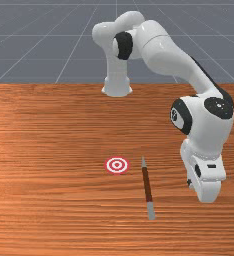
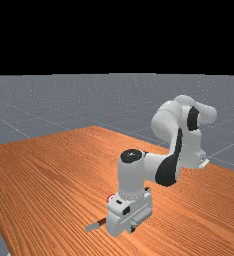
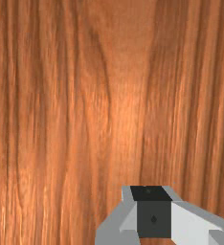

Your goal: Pick up the pen and put it to the marker

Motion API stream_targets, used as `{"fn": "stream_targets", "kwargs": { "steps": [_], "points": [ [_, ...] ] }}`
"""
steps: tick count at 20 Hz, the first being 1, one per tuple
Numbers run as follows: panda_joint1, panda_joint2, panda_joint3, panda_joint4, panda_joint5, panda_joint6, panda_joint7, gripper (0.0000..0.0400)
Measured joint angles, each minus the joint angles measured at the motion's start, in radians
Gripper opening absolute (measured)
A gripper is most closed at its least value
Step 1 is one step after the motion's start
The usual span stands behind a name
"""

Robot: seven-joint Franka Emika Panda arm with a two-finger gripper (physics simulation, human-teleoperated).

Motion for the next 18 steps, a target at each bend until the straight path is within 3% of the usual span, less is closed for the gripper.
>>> {"fn": "stream_targets", "kwargs": {
  "steps": [3, 4, 13, 15, 18],
  "points": [
    [-0.047, -0.069, -0.005, -0.125, 0.003, 0.058, -0.026, 0.0],
    [-0.042, -0.071, -0.031, -0.125, -0.007, 0.047, 0.027, 0.0],
    [-0.118, -0.136, -0.016, -0.247, 0.003, 0.114, -0.082, 0.0],
    [-0.151, -0.133, 0.035, -0.253, 0.063, 0.135, -0.104, 0.0],
    [-0.124, -0.092, 0.063, -0.184, 0.086, 0.118, -0.081, 0.0]
  ]
}}
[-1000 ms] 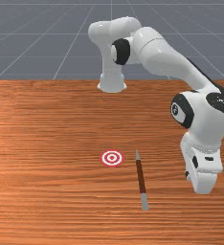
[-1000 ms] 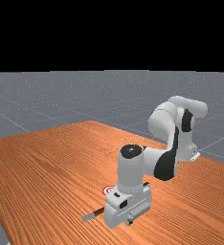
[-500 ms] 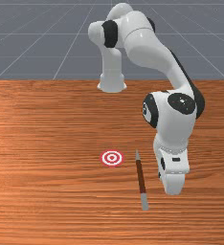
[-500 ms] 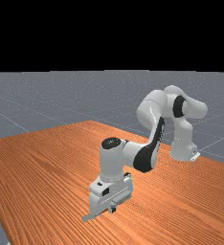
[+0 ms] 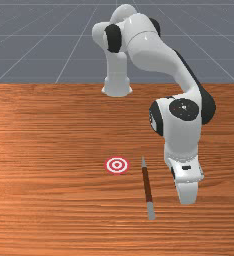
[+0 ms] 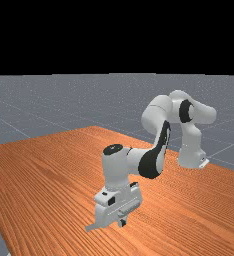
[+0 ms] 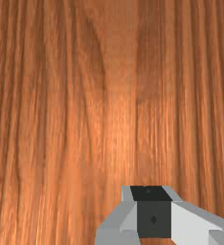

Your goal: Pick up the pen and put it to the marker

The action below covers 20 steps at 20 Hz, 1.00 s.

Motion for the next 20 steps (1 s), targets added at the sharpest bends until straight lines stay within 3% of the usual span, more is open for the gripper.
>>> {"fn": "stream_targets", "kwargs": {
  "steps": [3, 4, 15, 20],
  "points": [
    [0.073, 0.046, -0.059, 0.102, -0.055, -0.067, 0.103, 0.0],
    [0.079, 0.113, -0.06, 0.232, -0.053, -0.127, 0.112, 0.0],
    [0.085, 0.254, -0.06, 0.396, -0.056, -0.152, 0.086, 0.0],
    [0.086, 0.256, -0.06, 0.395, -0.056, -0.152, 0.086, 0.0]
  ]
}}
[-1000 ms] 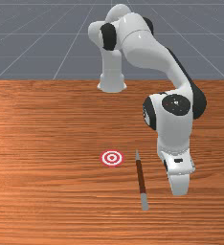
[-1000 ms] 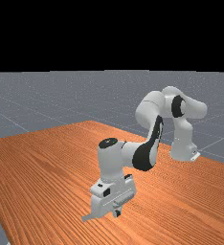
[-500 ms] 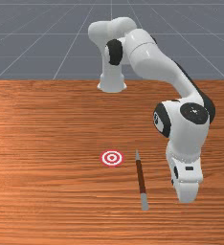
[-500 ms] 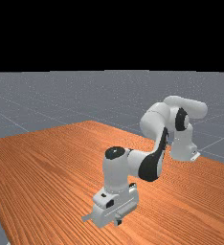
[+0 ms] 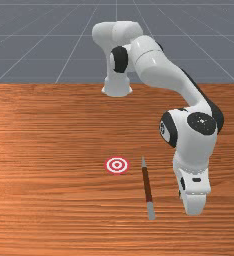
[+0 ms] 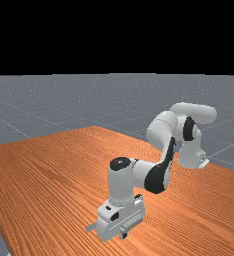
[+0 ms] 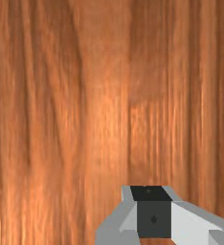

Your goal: Pick up the pen and put it to the marker

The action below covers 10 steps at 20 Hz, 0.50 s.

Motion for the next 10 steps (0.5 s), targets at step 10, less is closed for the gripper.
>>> {"fn": "stream_targets", "kwargs": {
  "steps": [10],
  "points": [
    [-0.084, -0.14, 0.006, -0.261, -0.012, 0.116, -0.144, 0.0]
  ]
}}
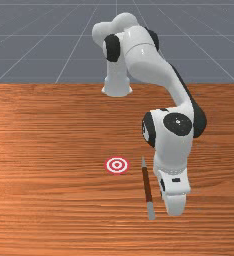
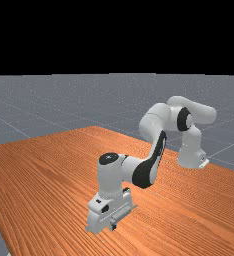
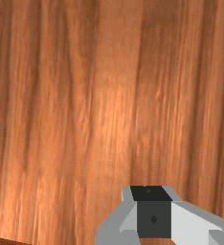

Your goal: Pick up the pen and put it to the marker

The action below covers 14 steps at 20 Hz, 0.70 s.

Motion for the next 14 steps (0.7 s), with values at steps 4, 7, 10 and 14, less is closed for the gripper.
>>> {"fn": "stream_targets", "kwargs": {
  "steps": [4, 7, 10, 14],
  "points": [
    [-0.032, -0.028, -0.006, -0.051, 0.001, 0.023, -0.019, 0.0],
    [-0.049, -0.04, -0.007, -0.073, 0.0, 0.033, -0.038, 0.0],
    [-0.054, -0.031, -0.011, -0.054, 0.006, 0.017, -0.019, 0.0],
    [-0.056, -0.033, -0.01, -0.079, 0.003, 0.043, -0.03, 0.0]
  ]
}}
